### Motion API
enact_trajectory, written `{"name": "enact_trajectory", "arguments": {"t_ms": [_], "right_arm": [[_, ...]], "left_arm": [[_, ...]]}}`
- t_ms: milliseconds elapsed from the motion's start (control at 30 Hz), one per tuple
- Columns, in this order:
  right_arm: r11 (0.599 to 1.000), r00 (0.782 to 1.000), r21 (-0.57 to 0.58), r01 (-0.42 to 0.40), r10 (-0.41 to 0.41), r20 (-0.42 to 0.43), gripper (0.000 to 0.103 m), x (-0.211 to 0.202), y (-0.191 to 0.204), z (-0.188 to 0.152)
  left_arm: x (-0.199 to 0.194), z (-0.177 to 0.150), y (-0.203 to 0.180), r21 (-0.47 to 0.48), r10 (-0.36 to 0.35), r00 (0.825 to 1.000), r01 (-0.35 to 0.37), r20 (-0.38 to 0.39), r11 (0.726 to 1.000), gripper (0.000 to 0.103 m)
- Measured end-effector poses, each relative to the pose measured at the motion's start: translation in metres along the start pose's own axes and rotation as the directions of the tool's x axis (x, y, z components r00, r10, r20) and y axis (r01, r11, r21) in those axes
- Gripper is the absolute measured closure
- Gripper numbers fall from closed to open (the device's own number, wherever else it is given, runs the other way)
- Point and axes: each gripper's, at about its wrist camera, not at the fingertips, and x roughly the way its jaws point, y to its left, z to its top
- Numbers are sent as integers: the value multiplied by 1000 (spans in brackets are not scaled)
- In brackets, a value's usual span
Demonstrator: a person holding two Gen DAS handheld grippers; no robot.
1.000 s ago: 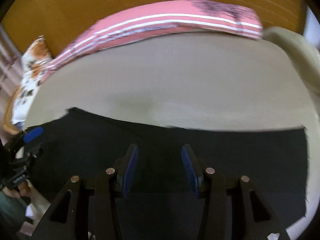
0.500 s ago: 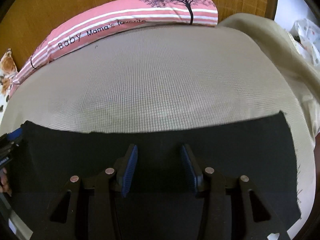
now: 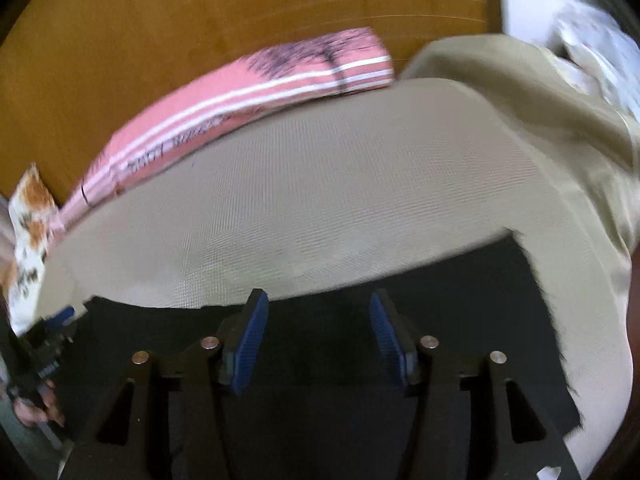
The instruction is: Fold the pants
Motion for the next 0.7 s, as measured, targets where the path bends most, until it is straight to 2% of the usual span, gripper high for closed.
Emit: {"name": "enact_trajectory", "arguments": {"t_ms": [200, 333, 533, 700], "right_arm": [[981, 999, 188, -42, 43, -5, 52, -51, -67, -35], [944, 999, 328, -33, 41, -16, 50, -69, -115, -72], [872, 996, 483, -76, 90, -5, 50, -66, -161, -112], [821, 989, 554, -138, 142, 37, 53, -50, -181, -120]], "left_arm": [[-16, -8, -47, 52, -105, 994, 106, -16, 993, 40], [-20, -16, -89, 101, -168, 985, 172, -45, 980, 40], [-21, -26, -142, 184, -221, 972, 233, -80, 955, 40], [-12, -32, -177, 243, -228, 968, 246, -102, 938, 40]]}}
